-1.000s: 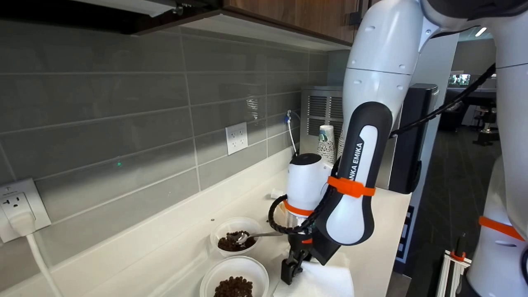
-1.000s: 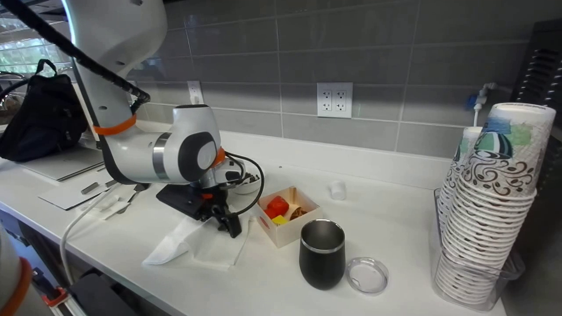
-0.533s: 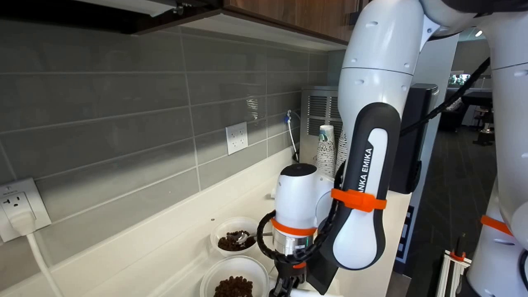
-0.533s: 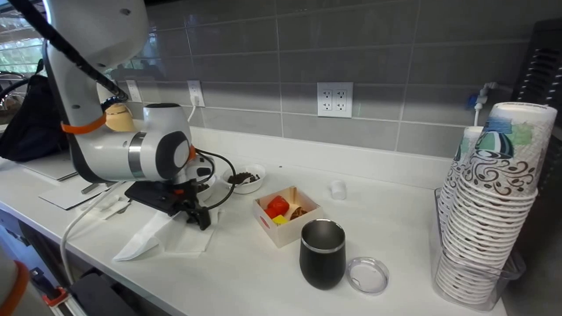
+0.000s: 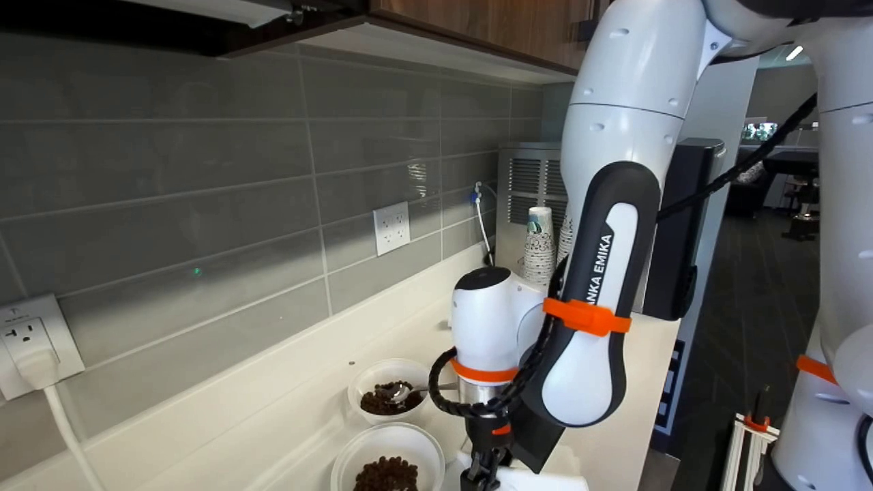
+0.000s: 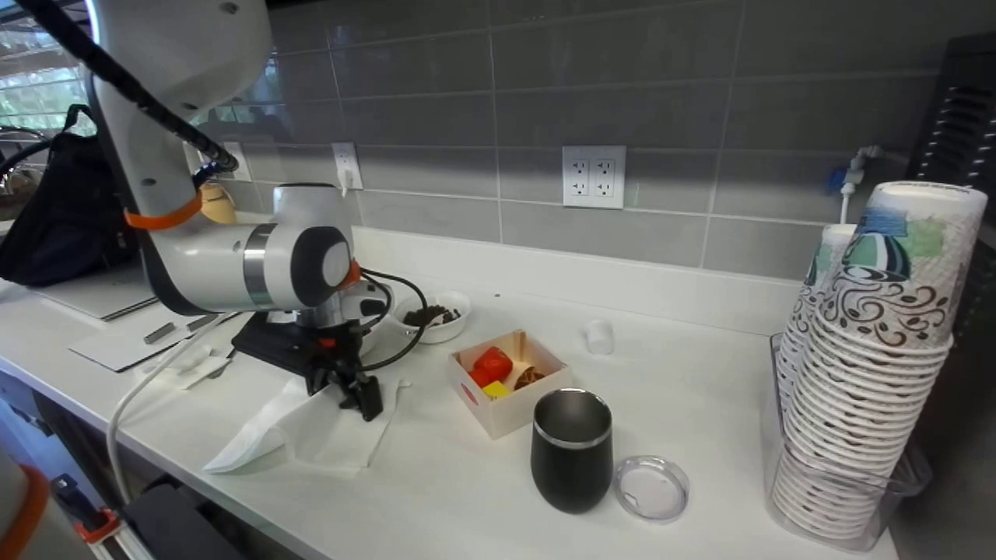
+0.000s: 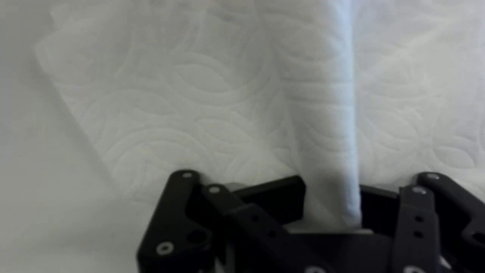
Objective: Use the napkin to wipe the table
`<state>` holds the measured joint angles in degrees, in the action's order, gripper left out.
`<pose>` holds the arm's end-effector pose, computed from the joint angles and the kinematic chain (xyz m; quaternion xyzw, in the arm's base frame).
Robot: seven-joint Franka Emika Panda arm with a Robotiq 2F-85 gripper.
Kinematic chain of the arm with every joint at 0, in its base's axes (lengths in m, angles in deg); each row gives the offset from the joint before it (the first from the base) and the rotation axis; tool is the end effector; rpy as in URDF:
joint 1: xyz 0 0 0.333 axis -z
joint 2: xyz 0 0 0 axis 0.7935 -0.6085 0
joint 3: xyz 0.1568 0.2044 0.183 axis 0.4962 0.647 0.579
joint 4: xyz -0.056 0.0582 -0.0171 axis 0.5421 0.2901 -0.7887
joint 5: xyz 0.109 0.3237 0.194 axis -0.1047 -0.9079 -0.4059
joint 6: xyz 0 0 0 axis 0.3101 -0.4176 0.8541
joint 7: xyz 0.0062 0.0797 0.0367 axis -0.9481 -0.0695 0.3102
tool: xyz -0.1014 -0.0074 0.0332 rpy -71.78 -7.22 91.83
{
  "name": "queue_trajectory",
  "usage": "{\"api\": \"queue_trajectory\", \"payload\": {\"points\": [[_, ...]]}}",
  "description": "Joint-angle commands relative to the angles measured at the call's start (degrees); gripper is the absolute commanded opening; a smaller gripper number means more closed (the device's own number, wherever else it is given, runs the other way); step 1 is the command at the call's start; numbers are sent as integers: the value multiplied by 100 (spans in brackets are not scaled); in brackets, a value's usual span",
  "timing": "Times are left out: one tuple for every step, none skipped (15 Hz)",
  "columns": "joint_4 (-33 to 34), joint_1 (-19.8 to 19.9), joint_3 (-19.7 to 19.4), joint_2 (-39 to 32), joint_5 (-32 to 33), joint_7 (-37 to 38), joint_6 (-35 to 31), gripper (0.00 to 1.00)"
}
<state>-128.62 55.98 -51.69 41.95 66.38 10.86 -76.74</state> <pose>0.3420 0.1548 0.1518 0.9982 0.0463 -0.0371 0.0017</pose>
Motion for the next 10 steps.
{"api": "queue_trajectory", "payload": {"points": [[12, 173, -303, 307, 417, 435, 590, 0], [21, 285, -379, 292, 528, 327, 493, 0], [22, 352, -510, 306, 709, 349, 345, 0], [24, 497, -585, 260, 791, 268, 155, 0], [28, 616, -697, 225, 936, 280, -67, 0], [31, 759, -782, 166, 1060, 272, -324, 0], [32, 882, -863, 119, 1237, 284, -580, 0], [32, 995, -930, 62, 1421, 322, -847, 0], [30, 1110, -967, -41, 1572, 329, -1133, 0], [27, 1223, -958, -140, 1713, 358, -1375, 0]]}}
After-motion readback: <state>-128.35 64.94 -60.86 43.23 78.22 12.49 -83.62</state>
